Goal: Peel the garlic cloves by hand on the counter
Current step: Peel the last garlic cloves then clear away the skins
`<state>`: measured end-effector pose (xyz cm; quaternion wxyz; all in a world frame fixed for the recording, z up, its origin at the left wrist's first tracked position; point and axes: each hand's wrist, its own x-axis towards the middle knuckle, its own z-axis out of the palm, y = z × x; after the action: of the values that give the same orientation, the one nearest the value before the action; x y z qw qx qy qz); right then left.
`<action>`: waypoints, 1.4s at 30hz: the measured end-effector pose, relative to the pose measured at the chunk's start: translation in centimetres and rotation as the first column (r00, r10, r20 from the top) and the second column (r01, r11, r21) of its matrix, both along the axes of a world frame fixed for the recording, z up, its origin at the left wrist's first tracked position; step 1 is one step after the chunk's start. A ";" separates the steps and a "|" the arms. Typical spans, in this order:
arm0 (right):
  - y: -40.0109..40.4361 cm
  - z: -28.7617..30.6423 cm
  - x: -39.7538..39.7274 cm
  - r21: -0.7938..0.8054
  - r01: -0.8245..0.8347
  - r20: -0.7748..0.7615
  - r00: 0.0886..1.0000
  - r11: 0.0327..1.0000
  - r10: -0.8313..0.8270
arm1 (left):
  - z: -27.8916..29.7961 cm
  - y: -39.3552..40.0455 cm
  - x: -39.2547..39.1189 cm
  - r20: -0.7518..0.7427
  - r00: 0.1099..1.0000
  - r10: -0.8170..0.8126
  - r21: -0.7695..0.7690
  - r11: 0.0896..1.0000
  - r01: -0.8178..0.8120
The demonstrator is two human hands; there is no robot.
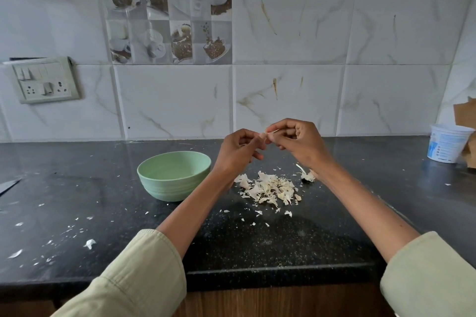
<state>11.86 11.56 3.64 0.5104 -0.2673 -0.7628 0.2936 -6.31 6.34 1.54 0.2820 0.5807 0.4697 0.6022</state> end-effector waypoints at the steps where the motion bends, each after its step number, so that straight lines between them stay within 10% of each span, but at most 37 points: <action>1: 0.0 0.0 0.0 0.005 0.005 0.012 1.000 1.000 -0.005 | 0.0 0.0 0.0 -0.013 1.000 -0.002 0.019 1.000 0.002; 16: -0.6 -0.2 -0.4 0.269 0.135 0.117 0.978 0.954 -0.171 | 0.1 0.3 -0.3 -0.152 0.981 0.122 0.093 0.990 -0.108; 42: 0.2 -0.2 -0.3 0.055 0.013 0.110 0.994 0.998 -0.019 | 0.0 0.4 -0.3 0.026 0.999 -0.030 0.117 0.993 0.027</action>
<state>11.57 11.80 3.43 0.4768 -0.2753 -0.7953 0.2536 -6.60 6.76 1.58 0.2628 0.5945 0.4215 0.6323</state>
